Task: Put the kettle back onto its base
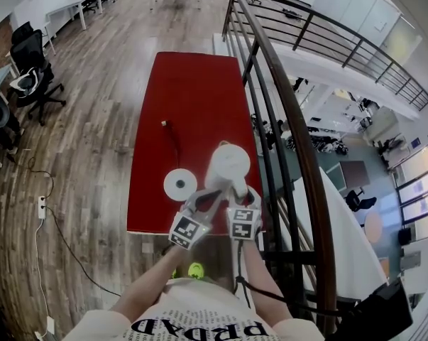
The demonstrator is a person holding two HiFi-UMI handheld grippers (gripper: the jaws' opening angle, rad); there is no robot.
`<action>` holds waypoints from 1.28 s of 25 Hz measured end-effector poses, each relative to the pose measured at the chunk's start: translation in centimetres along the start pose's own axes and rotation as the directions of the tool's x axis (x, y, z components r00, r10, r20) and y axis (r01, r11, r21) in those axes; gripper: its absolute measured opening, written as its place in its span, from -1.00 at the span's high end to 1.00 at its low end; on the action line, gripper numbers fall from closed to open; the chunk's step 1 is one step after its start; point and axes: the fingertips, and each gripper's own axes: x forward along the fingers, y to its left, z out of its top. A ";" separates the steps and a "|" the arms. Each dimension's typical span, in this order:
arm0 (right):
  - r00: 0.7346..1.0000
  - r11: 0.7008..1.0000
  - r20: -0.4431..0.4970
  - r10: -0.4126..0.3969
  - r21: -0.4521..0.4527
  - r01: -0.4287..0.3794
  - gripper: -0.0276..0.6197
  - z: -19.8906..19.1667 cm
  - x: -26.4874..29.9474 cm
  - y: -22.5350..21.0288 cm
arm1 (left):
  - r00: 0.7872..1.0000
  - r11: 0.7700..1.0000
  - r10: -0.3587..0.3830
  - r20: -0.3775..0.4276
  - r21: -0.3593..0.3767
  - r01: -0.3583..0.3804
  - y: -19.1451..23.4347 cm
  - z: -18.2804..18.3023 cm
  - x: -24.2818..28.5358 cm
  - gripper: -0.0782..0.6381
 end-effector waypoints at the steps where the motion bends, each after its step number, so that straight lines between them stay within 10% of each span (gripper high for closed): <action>1: 1.000 1.000 0.000 0.001 0.003 -0.001 0.39 0.0 0.1 0.0 | 1.000 1.000 0.003 -0.003 -0.002 -0.003 0.1 -0.2 0.2 0.81; 32: 0.995 0.983 0.052 0.091 0.154 -0.098 0.46 0.6 -1.4 -0.6 | 0.998 0.999 0.008 -0.060 -0.035 -0.010 -1.0 -1.5 3.5 0.81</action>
